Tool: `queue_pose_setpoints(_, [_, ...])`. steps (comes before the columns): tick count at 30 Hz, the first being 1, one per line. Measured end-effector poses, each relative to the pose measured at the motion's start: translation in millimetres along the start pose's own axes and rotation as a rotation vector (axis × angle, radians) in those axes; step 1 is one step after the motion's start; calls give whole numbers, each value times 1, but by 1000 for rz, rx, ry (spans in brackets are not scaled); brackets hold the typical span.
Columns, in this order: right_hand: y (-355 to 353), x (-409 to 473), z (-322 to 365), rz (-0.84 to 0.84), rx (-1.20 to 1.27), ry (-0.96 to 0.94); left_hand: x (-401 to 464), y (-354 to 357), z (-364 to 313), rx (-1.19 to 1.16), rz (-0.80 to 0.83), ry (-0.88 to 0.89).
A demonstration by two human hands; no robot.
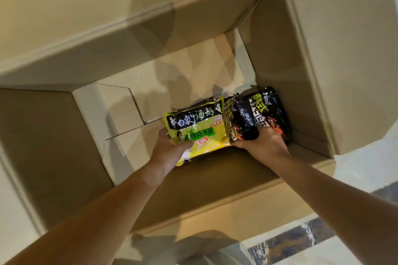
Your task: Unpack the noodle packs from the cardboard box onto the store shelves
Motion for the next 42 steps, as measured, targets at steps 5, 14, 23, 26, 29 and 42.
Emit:
queue_pose_setpoints(5, [-17, -4, -1, -121, 126, 9, 3, 4, 0, -132, -96, -97])
queue_pose_setpoints(14, [-69, -45, 21, -349, 474, -38, -34, -36, -31, -207, -117, 89])
queue_pose_setpoints(23, [-141, -152, 76, -362, 580, -197, -108, -190, -88, -86, -247, 297])
queue_pose_setpoints(26, [-174, -196, 110, -328, 631, -221, -159, -242, -124, -198, -288, 376])
queue_pose_setpoints(29, [-226, -254, 151, -351, 618, -281, -222, -290, -172, -264, -268, 458])
queue_pose_setpoints(42, [-415, -540, 271, -458, 604, -487, -490, -521, -271, -302, -250, 681])
Point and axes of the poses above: each hand's wrist, its own x-axis towards the middle knuckle, its own y-axis out of the palm, z = x × y, the point moved 9 cm from there along x, towards the middle knuckle, and after that the axes turned 9 degrees about -z, right-handed, at the moved point
